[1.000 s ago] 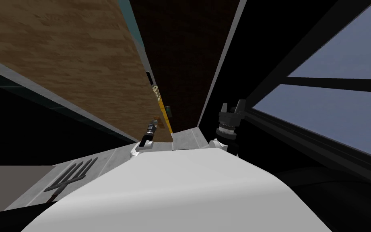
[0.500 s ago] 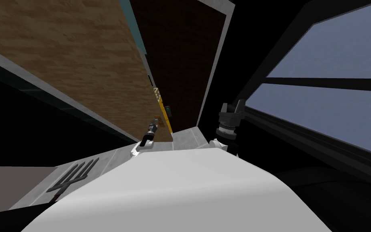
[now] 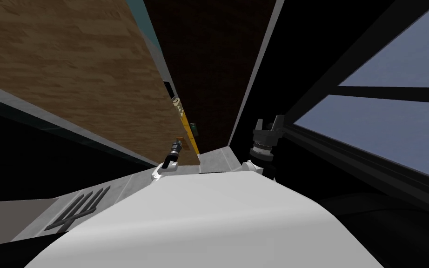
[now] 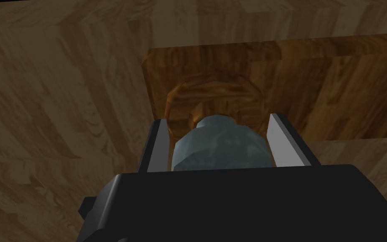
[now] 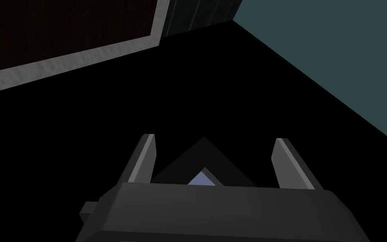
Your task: Pull the door open
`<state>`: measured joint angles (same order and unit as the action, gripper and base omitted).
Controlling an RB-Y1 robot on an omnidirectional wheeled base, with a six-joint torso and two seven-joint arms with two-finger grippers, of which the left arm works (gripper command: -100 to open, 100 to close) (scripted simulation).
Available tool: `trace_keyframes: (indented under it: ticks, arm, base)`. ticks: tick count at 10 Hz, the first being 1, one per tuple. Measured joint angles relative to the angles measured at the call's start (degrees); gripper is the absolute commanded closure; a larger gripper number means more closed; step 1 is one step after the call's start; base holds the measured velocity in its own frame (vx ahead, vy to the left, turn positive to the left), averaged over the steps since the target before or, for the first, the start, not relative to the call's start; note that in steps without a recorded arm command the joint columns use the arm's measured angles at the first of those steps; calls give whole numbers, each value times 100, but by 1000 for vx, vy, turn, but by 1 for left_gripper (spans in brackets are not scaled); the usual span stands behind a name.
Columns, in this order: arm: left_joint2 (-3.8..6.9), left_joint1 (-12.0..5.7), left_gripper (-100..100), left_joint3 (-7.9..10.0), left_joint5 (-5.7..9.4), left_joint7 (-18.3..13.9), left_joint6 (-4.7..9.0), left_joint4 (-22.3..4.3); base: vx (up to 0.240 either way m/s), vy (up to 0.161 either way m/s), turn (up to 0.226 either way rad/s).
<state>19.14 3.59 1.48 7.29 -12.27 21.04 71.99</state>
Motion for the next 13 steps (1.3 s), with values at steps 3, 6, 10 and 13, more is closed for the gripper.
trace_keyframes:
  ticks: [3,6,10,13]
  arm:
    - [8,11,100,10,0,3,-18,-19]
    - [78,45,100,-26,9,-38,9,-11]
    - [377,226,100,-306,31,-293,190,107]
    - [632,388,100,-536,57,-519,335,195]
  base:
    - [-17,-3,3]
    - [-108,77,-138]
    - [-216,138,-203]
    - [-236,132,-185]
